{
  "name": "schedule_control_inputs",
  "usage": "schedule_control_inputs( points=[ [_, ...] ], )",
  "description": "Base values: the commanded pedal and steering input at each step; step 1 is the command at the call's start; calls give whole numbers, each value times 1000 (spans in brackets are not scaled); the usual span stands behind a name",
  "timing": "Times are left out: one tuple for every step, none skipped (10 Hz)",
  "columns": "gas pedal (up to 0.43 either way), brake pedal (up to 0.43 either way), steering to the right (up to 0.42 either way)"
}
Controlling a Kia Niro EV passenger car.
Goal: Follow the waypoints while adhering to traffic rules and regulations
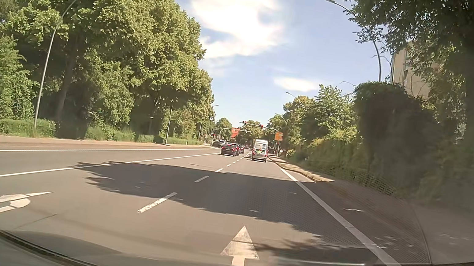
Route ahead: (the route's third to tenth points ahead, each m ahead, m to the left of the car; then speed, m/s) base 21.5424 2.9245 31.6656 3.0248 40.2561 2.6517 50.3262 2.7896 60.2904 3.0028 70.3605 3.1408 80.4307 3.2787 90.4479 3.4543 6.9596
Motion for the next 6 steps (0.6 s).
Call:
schedule_control_inputs(
  points=[
    [0, 6, 7],
    [0, 6, 7],
    [0, 6, 7],
    [0, 6, 7],
    [0, 6, 6],
    [0, 6, 6]
  ],
)
